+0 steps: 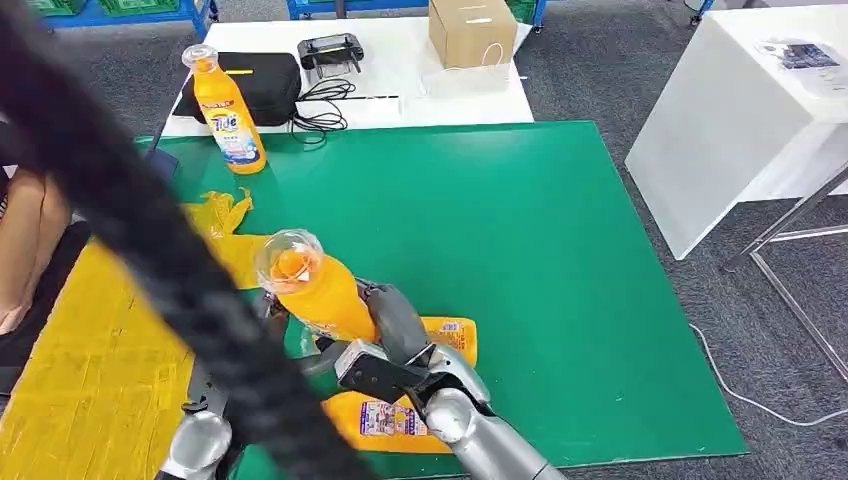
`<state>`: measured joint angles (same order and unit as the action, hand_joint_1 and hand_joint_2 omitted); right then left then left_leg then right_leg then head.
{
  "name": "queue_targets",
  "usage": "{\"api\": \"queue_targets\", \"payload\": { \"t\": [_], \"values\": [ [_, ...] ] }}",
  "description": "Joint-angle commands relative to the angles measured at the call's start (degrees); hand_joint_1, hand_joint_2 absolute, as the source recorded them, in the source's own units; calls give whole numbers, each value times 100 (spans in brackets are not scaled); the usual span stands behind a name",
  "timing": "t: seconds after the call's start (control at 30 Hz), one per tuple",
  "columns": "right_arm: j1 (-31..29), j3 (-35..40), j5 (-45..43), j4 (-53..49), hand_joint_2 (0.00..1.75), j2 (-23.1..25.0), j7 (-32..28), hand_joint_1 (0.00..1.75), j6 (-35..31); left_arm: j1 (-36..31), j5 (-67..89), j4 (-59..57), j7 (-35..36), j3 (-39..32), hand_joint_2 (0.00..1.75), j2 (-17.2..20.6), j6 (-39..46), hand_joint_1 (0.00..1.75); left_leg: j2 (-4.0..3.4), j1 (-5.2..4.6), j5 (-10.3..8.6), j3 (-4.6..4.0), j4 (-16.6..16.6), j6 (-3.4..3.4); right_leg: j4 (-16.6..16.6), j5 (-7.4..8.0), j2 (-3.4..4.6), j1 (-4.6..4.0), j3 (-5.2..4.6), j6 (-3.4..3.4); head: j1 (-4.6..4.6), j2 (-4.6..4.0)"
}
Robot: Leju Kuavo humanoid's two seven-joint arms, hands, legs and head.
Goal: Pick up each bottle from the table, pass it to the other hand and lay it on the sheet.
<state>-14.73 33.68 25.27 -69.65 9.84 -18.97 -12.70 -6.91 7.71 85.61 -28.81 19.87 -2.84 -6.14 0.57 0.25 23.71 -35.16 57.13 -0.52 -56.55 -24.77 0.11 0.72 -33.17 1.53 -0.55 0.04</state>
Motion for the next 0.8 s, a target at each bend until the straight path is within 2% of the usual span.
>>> {"api": "queue_targets", "payload": {
  "t": [0.03,0.37,0.67,0.7,0.8],
  "values": [
    [-423,360,253,1067,175,-13,-75,175,-93,-247,-564,-226,7,123,175,114,-369,0,-8,9,10,28,-3,3,12,-5,2,-11,32,-6,0,0],
    [-437,413,374,1279,175,-9,-17,175,-83,-233,-738,144,11,307,175,89,-557,0,-5,10,12,24,6,2,6,-7,-1,-12,29,-5,0,0],
    [-465,432,469,1300,175,49,-10,175,-111,-192,-844,12,64,610,175,-6,-700,0,-1,4,6,13,0,1,5,-4,-3,-5,16,-3,0,0],
    [-464,434,472,1283,175,52,-12,175,-116,-190,-839,-10,66,638,175,-18,-702,175,-4,9,11,20,4,2,6,-7,-2,-10,25,-5,0,0],
    [-446,457,488,1119,175,52,-29,175,-129,-190,-704,-134,49,776,175,-69,-586,175,-2,6,11,21,2,2,6,-8,-3,-7,25,-4,0,0]
  ]
}}
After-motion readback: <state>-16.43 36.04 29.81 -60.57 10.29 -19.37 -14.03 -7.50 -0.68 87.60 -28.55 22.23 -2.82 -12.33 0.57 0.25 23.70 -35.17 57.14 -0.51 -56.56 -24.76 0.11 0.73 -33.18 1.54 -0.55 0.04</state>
